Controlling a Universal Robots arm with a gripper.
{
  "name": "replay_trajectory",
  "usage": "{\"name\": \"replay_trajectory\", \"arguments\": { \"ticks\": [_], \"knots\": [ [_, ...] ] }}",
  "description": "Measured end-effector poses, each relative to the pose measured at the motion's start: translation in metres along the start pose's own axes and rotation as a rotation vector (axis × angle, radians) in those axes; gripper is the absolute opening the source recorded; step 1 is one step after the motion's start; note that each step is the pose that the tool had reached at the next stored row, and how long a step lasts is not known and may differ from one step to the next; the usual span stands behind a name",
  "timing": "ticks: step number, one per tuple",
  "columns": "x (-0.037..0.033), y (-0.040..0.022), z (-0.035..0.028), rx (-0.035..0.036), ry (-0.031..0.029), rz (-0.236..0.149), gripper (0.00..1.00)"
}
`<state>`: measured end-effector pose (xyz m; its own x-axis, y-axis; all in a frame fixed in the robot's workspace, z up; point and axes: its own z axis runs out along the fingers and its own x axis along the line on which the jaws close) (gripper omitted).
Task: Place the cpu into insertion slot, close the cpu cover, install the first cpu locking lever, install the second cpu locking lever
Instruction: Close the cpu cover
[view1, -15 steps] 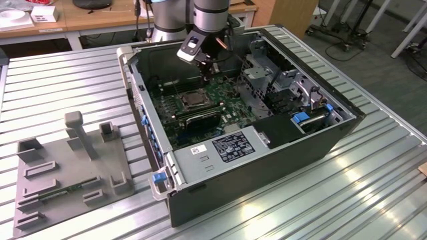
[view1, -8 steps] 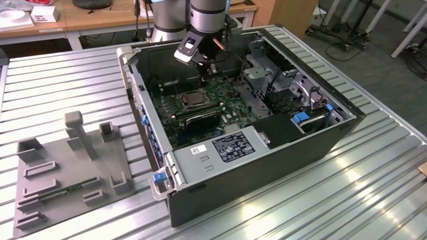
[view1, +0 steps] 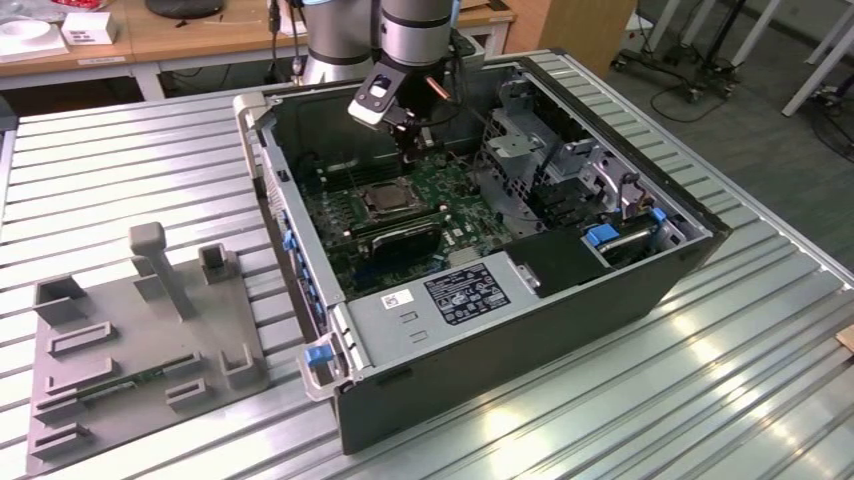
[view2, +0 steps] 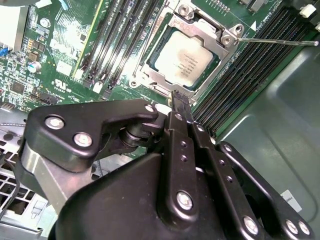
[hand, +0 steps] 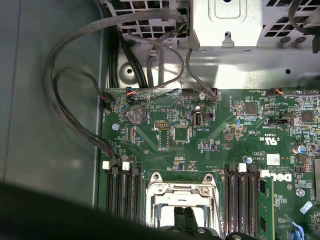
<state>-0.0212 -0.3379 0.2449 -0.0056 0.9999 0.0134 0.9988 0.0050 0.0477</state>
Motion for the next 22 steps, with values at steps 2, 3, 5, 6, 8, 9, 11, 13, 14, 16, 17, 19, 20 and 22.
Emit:
{"name": "replay_trajectory", "arguments": {
  "ticks": [2,3,5,6,8,9,11,13,14,16,17,19,20,22],
  "knots": [
    [0.0000,0.0000,0.0000,0.0000,0.0000,0.000,0.11],
    [0.0000,0.0000,0.0000,0.0000,0.0000,0.000,0.11],
    [0.0000,0.0000,0.0000,0.0001,0.0002,-0.004,0.11],
    [0.0000,0.0000,0.0000,0.0002,0.0004,-0.010,0.11],
    [0.0000,-0.0001,0.0001,0.0004,0.0016,-0.032,0.11],
    [0.0000,-0.0002,0.0002,0.0006,0.0022,-0.047,0.11],
    [0.0000,-0.0002,0.0004,0.0011,0.0039,-0.082,0.11],
    [0.0000,-0.0002,0.0005,0.0016,0.0057,-0.119,0.11],
    [0.0000,-0.0002,0.0006,0.0018,0.0065,-0.137,0.11],
    [0.0000,-0.0002,0.0008,0.0023,0.0083,-0.173,0.11],
    [0.0000,-0.0002,0.0009,0.0026,0.0091,-0.192,0.11],
    [0.0000,-0.0002,0.0011,0.0030,0.0108,-0.227,0.11],
    [0.0000,-0.0002,0.0011,0.0033,0.0117,-0.246,0.11],
    [0.0000,-0.0002,0.0013,0.0038,0.0134,-0.283,0.11]
  ]
}}
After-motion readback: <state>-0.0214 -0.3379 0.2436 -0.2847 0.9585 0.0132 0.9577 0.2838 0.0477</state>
